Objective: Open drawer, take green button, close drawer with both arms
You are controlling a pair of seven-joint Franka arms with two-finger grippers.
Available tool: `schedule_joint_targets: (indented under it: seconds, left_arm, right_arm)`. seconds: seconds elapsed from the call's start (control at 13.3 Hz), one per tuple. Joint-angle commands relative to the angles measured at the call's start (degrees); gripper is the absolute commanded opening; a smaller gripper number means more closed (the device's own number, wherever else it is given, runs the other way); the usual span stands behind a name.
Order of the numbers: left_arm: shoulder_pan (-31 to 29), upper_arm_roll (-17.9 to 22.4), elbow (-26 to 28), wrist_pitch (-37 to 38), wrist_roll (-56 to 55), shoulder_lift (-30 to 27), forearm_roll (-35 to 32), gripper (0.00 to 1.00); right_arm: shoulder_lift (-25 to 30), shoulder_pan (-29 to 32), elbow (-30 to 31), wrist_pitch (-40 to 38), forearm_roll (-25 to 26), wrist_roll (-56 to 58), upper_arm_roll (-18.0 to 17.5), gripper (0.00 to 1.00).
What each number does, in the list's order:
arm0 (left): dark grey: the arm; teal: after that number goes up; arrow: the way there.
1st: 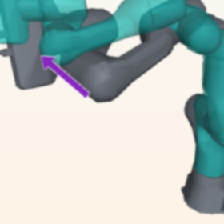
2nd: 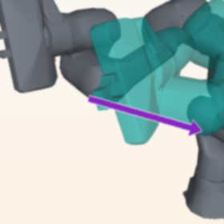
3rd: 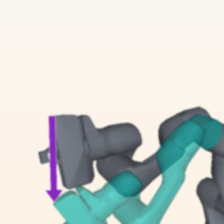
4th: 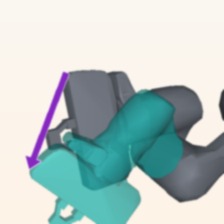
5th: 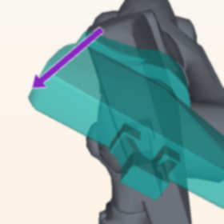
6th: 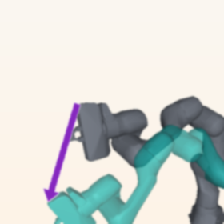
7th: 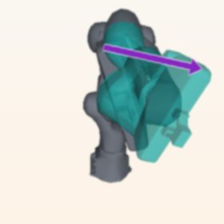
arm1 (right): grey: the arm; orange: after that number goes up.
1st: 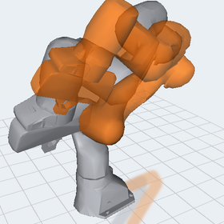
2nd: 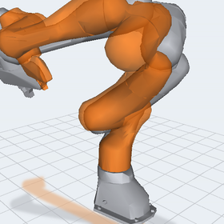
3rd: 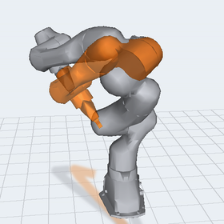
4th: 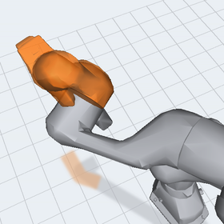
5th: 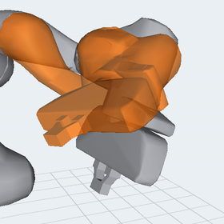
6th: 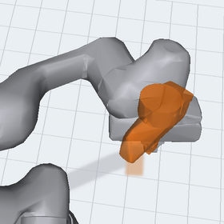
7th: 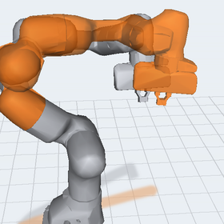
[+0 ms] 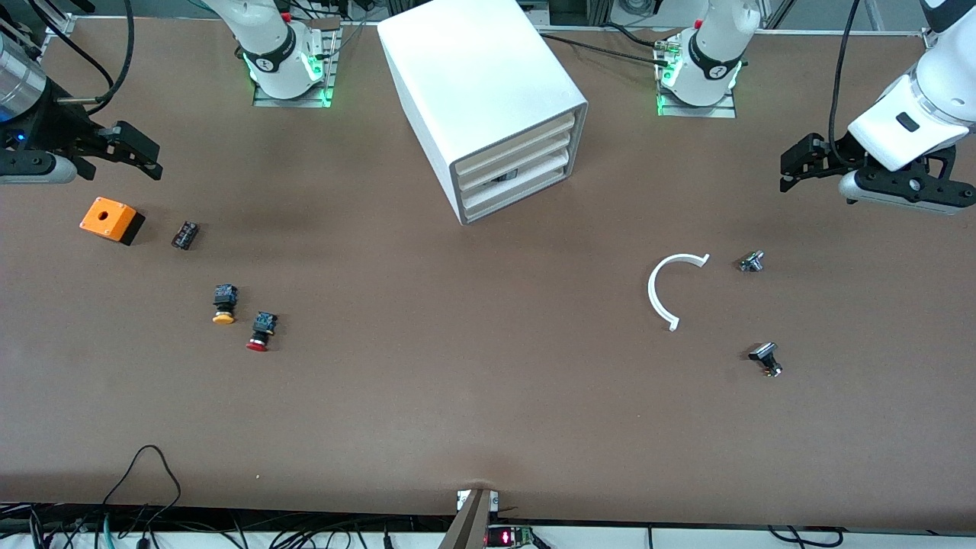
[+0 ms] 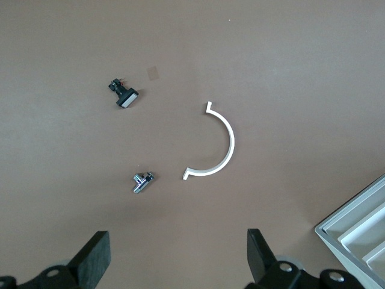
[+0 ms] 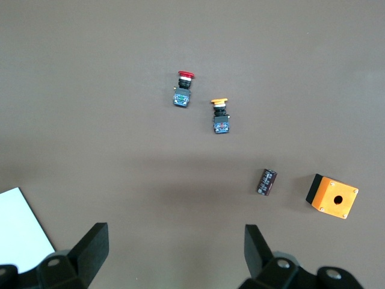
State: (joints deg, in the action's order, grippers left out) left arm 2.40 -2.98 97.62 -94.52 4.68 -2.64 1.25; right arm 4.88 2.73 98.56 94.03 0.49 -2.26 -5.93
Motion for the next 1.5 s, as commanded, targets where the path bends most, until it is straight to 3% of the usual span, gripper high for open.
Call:
schedule_joint_targets:
  seconds: [0.0,0.22,0.6,0.82,1.05,1.2,1.43]
  left_arm:
    - [0.3,0.1,-1.7,1.4,0.1,0.6,0.3,1.0]
    - [0.2,0.2,-1.7,1.4,0.1,0.6,0.3,1.0]
    - [0.3,0.1,-1.8,4.3,0.0,0.4,1.0,1.0]
    - [0.4,-1.0,-1.8,5.7,0.3,0.5,1.4,1.0]
    - [1.6,-3.0,-1.6,13.7,0.9,4.3,13.8,1.0]
    - [1.8,-5.4,-1.6,18.0,0.9,8.2,17.2,1.0]
    - [1.9,-7.8,-1.6,16.6,0.9,15.5,24.8,1.0]
  right_arm:
    - [-0.7,0.8,-1.3,-0.8,-0.2,0.7,-0.6,1.0]
    - [-1.1,1.1,-1.3,-0.8,-0.4,1.7,-0.4,1.0]
    - [-0.8,0.7,0.7,-1.7,4.1,1.5,-2.1,1.0]
    - [-2.6,1.2,-0.4,-1.7,3.2,0.0,-1.9,1.0]
    - [-7.7,2.5,-1.3,-1.0,3.2,1.0,-1.7,1.0]
    - [-9.3,1.8,-1.4,-0.7,3.2,-0.7,-2.1,0.99]
    - [-13.4,0.1,-3.5,-0.2,3.0,-8.5,-2.4,0.99]
